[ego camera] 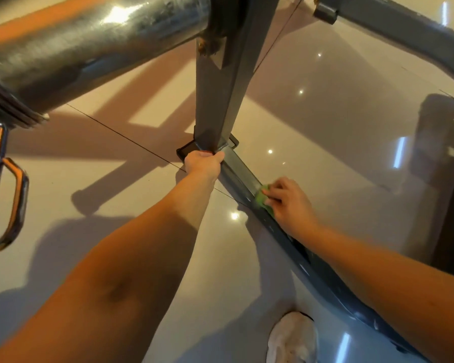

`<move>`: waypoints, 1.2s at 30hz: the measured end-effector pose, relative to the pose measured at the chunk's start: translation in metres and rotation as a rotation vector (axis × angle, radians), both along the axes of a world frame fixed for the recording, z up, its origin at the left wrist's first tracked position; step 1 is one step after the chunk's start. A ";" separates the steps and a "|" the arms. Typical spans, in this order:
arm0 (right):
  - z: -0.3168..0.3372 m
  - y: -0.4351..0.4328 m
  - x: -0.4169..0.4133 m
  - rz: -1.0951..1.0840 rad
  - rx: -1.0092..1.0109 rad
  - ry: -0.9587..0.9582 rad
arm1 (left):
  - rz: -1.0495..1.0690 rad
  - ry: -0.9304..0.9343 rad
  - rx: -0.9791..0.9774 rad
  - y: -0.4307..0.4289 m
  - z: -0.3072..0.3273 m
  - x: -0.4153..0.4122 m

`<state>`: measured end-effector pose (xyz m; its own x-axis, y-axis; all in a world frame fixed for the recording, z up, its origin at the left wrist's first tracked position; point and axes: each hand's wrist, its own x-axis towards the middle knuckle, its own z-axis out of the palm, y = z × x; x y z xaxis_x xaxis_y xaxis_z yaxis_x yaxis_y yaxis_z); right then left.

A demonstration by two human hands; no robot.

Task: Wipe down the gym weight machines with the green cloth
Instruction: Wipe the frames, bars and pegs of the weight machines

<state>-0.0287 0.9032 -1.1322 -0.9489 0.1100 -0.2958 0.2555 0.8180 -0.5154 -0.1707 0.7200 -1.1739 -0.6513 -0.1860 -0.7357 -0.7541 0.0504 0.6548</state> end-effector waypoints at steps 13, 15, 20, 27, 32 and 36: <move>-0.023 -0.048 -0.080 -0.068 0.045 0.179 | -0.080 0.061 -0.063 0.000 -0.010 0.003; -0.026 -0.052 -0.094 -0.074 0.012 0.189 | -0.072 0.040 -0.055 -0.001 -0.023 0.001; -0.023 -0.019 -0.020 0.056 -0.031 0.149 | -0.087 0.274 -0.238 0.006 0.006 0.018; -0.037 -0.002 0.031 0.088 0.183 0.278 | -0.647 0.762 -0.685 0.005 -0.003 0.053; -0.036 -0.045 -0.014 0.057 0.219 0.357 | -0.706 0.781 -0.694 -0.002 -0.008 0.057; -0.037 -0.022 0.023 0.057 0.241 0.351 | -0.805 0.776 -0.743 0.004 -0.004 0.062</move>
